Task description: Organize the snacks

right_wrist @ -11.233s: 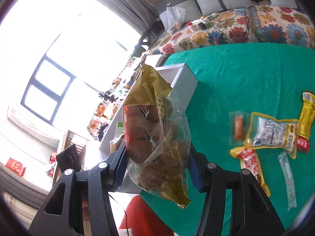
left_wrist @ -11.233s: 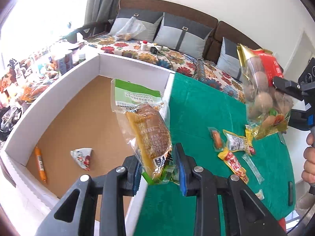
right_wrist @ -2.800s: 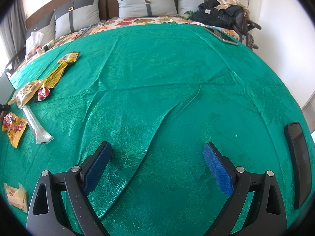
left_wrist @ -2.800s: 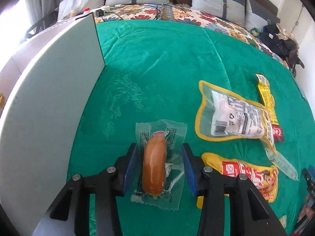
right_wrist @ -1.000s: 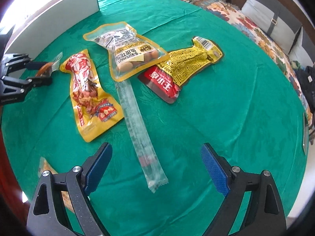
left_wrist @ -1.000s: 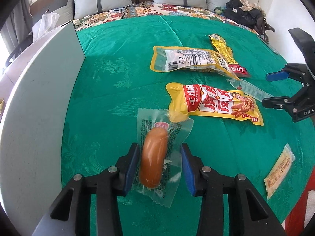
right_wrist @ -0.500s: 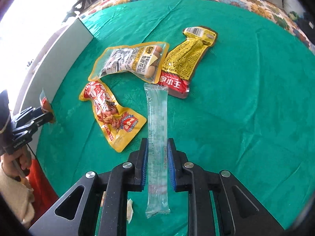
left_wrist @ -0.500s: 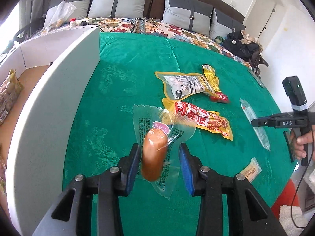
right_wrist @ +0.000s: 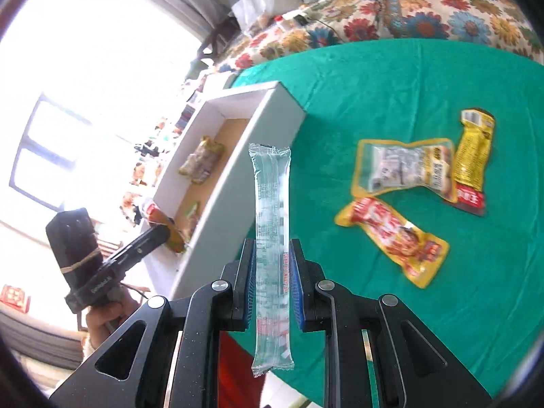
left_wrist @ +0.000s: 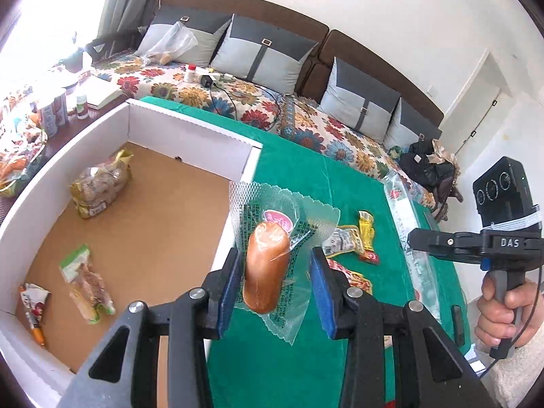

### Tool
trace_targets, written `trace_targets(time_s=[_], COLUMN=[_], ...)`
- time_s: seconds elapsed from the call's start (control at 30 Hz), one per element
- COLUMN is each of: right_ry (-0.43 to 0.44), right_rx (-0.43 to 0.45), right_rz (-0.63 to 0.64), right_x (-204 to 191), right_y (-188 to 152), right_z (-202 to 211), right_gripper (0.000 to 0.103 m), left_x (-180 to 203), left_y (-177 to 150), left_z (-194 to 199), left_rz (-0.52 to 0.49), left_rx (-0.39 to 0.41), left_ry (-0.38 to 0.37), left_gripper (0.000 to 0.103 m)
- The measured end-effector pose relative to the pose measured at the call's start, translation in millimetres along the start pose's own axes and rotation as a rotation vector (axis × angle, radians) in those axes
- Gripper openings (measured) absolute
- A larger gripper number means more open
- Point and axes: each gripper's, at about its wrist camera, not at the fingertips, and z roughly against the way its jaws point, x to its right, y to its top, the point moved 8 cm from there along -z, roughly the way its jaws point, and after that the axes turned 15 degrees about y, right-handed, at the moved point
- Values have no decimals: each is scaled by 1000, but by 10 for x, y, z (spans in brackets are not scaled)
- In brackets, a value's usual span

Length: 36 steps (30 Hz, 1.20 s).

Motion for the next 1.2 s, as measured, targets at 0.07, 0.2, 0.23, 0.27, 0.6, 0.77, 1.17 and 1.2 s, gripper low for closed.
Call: trace_targets(time_s=[0.07, 0.2, 0.23, 0.27, 0.6, 0.77, 1.17, 1.2], right_ry=[97, 138, 118, 110, -295, -320, -706, -763], right_rx=[1, 55, 79, 96, -106, -504, -173, -106], right_rz=[14, 64, 82, 99, 371, 422, 271, 215], right_x=[-469, -1005, -1045, -1058, 751, 1489, 2378, 2519], right_y=[176, 465, 513, 531, -277, -1517, -1504, -1439], right_z=[-412, -973, -988, -965, 33, 219, 877, 1074], right_gripper=[20, 57, 72, 72, 72, 71, 24, 25], left_x=[-372, -1017, -1137, -1218, -218, 867, 1652, 1698], left_y=[144, 210, 173, 134, -520, -874, -1733, -1744], left_z=[58, 68, 76, 86, -300, -664, -1629, -1674], left_rz=[-1, -13, -17, -19, -92, -225, -391, -404], left_rx=[16, 24, 29, 32, -65, -141, -298, -287], left_ry=[117, 340, 382, 406, 187, 45, 106, 116], left_gripper=[45, 82, 85, 86, 86, 88, 88, 88])
